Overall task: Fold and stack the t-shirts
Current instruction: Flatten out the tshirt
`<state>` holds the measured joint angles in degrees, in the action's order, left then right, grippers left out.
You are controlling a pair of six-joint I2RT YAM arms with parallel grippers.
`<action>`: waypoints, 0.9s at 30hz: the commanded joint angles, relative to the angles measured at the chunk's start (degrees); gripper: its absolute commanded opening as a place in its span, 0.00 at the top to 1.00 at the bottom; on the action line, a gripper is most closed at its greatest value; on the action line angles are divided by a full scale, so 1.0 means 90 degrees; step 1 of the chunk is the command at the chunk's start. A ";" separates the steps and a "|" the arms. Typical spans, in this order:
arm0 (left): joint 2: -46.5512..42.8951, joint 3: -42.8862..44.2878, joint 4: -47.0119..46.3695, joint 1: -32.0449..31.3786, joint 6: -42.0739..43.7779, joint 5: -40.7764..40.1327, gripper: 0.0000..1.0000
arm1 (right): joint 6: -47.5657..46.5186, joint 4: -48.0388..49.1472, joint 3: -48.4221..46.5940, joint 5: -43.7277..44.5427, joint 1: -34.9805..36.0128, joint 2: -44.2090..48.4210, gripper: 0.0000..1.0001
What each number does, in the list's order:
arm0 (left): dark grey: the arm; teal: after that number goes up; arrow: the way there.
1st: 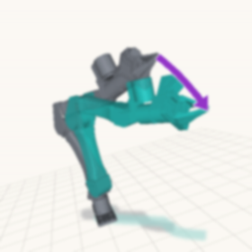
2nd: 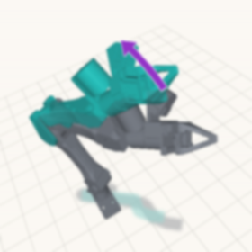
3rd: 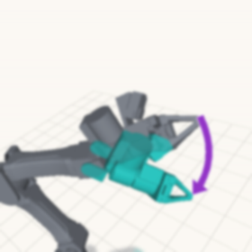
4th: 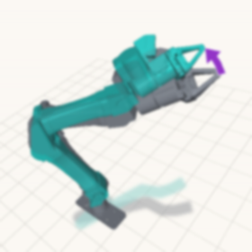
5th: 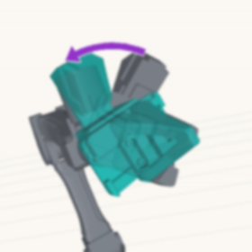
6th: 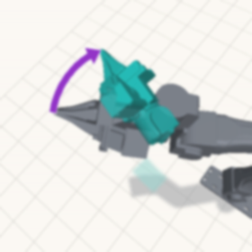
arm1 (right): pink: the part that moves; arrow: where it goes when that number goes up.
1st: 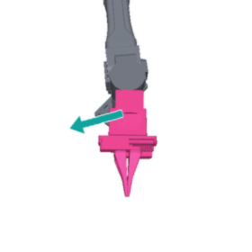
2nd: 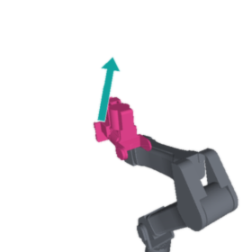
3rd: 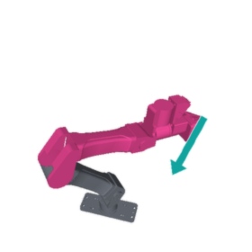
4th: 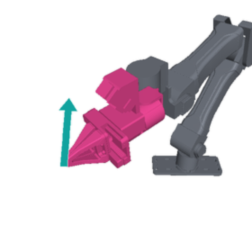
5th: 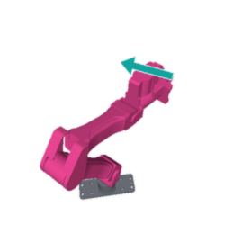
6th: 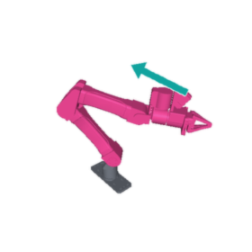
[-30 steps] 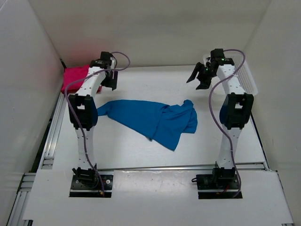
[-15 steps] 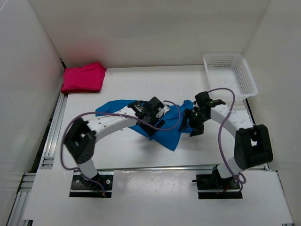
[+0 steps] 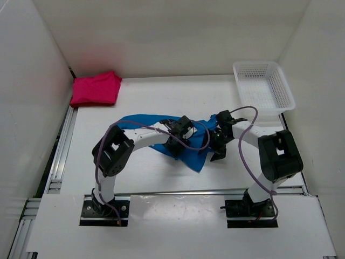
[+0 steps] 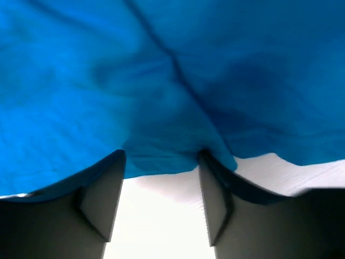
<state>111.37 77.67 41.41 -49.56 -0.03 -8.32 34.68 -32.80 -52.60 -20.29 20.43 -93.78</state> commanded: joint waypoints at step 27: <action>-0.3154 -0.1540 0.0771 0.1865 0.0004 -0.0746 0.33 | -0.0943 -0.0487 0.0337 -0.0040 -0.1166 0.1054 0.90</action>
<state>87.00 63.92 48.66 -32.99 0.16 -11.29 28.47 -35.90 -47.57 -19.92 9.89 -86.46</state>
